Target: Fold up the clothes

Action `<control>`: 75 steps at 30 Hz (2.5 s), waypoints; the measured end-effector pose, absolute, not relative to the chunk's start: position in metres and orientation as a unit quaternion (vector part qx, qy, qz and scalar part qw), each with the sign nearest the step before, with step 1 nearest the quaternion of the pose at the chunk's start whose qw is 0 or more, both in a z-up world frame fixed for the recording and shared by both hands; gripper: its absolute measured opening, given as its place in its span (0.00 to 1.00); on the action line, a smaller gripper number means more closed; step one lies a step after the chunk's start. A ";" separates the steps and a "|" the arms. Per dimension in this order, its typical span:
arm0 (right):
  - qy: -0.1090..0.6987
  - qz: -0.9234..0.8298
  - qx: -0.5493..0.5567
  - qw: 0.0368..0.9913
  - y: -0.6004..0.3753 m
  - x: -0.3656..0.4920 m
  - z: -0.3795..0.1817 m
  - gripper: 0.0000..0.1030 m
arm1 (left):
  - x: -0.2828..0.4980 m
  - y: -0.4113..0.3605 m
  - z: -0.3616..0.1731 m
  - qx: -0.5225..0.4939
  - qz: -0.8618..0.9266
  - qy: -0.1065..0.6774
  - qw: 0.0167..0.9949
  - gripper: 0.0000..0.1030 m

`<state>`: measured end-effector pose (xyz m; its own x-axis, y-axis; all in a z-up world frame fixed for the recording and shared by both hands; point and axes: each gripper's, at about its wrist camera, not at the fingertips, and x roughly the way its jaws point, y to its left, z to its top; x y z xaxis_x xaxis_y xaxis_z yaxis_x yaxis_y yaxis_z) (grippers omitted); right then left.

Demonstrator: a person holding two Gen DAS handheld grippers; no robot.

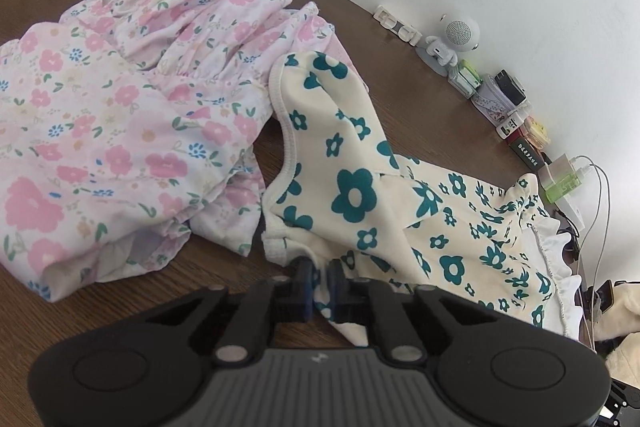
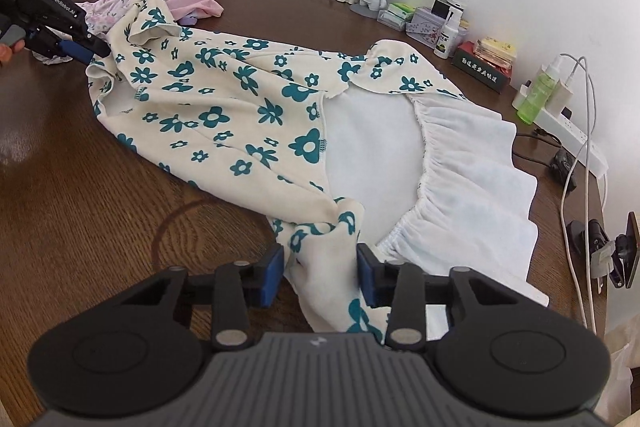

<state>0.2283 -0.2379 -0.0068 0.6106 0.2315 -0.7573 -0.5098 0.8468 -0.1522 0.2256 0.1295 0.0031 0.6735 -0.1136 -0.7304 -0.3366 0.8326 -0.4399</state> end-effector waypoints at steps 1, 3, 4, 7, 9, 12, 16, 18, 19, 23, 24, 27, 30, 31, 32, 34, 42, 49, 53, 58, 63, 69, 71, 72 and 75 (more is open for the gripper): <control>0.389 0.208 -0.172 0.881 -0.240 0.229 -0.008 0.20 | 0.225 0.129 0.003 -0.278 0.065 0.397 0.872 0.02; 0.382 0.202 -0.172 0.885 -0.241 0.225 -0.008 0.07 | 0.223 0.128 0.004 -0.271 0.066 0.393 0.876 0.01; 0.378 0.199 -0.172 0.888 -0.241 0.223 -0.007 0.06 | 0.222 0.128 0.004 -0.267 0.067 0.391 0.878 0.01; 0.348 0.185 -0.193 0.899 -0.240 0.208 0.003 0.05 | 0.204 0.127 0.019 -0.243 0.057 0.362 0.898 0.01; 0.324 0.175 -0.209 0.906 -0.239 0.194 0.015 0.04 | 0.186 0.125 0.033 -0.221 0.049 0.341 0.912 0.01; 0.293 0.164 -0.234 0.912 -0.235 0.169 0.033 0.04 | 0.159 0.122 0.051 -0.203 0.032 0.321 0.924 0.00; 0.291 0.172 -0.259 0.905 -0.226 0.130 0.050 0.04 | 0.119 0.122 0.061 -0.191 0.014 0.308 0.932 0.01; 0.311 0.180 -0.259 0.896 -0.223 0.107 0.051 0.04 | 0.110 0.126 0.045 -0.198 0.020 0.331 0.923 0.01; 0.326 0.180 -0.259 0.891 -0.221 0.096 0.046 0.04 | 0.105 0.128 0.037 -0.201 0.023 0.342 0.918 0.01; 0.388 0.184 -0.240 0.871 -0.220 0.072 0.012 0.04 | 0.095 0.132 0.000 -0.208 0.022 0.397 0.894 0.02; 0.397 0.186 -0.232 0.868 -0.220 0.070 0.008 0.05 | 0.092 0.134 -0.006 -0.205 0.022 0.406 0.890 0.03; 0.408 0.193 -0.189 0.872 -0.225 0.065 0.020 0.13 | 0.083 0.142 0.005 -0.207 0.019 0.405 0.890 0.21; 0.386 0.216 -0.130 0.887 -0.235 0.068 0.057 0.44 | 0.080 0.146 0.040 -0.166 -0.001 0.390 0.906 0.48; 0.371 0.220 -0.124 0.894 -0.237 0.073 0.073 0.49 | 0.085 0.142 0.053 -0.141 -0.013 0.385 0.912 0.53; 0.355 0.224 -0.118 0.900 -0.239 0.079 0.088 0.49 | 0.092 0.136 0.065 -0.112 -0.029 0.381 0.918 0.54; 0.328 0.223 -0.133 0.908 -0.234 0.104 0.112 0.49 | 0.112 0.120 0.081 -0.056 -0.060 0.378 0.922 0.55; 0.362 0.233 -0.256 0.866 -0.159 0.233 0.088 0.49 | 0.212 0.023 0.055 0.141 -0.145 0.425 0.882 0.55; 0.416 0.253 -0.244 0.839 -0.157 0.215 0.032 0.60 | 0.260 -0.015 0.016 0.270 -0.187 0.441 0.835 0.48; 0.453 0.228 -0.165 0.846 -0.190 0.188 0.011 0.60 | 0.275 -0.025 0.003 0.305 -0.211 0.450 0.812 0.44; 0.481 0.198 -0.104 0.848 -0.210 0.163 -0.007 0.63 | 0.285 -0.035 -0.005 0.316 -0.239 0.459 0.795 0.02; 0.446 0.154 -0.112 0.874 -0.218 0.135 0.005 0.73 | 0.295 -0.031 0.010 0.294 -0.211 0.436 0.824 0.01; 0.416 0.079 -0.080 0.902 -0.238 0.107 -0.006 0.77 | 0.323 -0.024 0.021 0.250 -0.174 0.429 0.850 0.01; 0.410 0.070 -0.054 0.908 -0.243 0.099 -0.013 0.77 | 0.333 -0.023 0.017 0.242 -0.165 0.435 0.851 0.02; 0.407 0.067 -0.042 0.910 -0.244 0.096 -0.017 0.77 | 0.336 -0.022 0.014 0.239 -0.163 0.440 0.850 0.03; 0.396 0.063 -0.007 0.916 -0.253 0.089 -0.022 0.77 | 0.341 -0.018 0.009 0.236 -0.152 0.450 0.848 0.15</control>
<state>0.0892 -0.2533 -0.0221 0.6782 0.1089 -0.7268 -0.1207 0.9920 0.0360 0.3407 -0.0184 0.0088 0.5489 -0.0441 -0.8347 0.4697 0.8423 0.2644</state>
